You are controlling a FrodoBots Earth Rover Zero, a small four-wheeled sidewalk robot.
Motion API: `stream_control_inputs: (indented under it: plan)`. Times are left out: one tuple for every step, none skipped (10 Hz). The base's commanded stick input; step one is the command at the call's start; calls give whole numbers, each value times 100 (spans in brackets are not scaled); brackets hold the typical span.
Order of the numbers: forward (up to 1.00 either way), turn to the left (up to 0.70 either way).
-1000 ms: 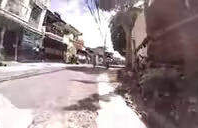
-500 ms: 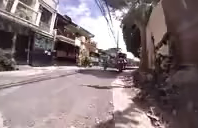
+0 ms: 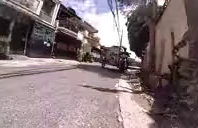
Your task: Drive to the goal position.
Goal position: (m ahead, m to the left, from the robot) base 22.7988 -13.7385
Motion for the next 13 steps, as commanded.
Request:
stream_control_inputs:
  plan:
    - [0,0]
    - [-27,0]
    - [-100,0]
    - [-100,0]
    - [-100,0]
    - [-100,0]
    - [0,0]
    - [0,0]
    - [0,0]
    - [0,0]
    - [0,0]
    - [0,0]
    - [0,0]
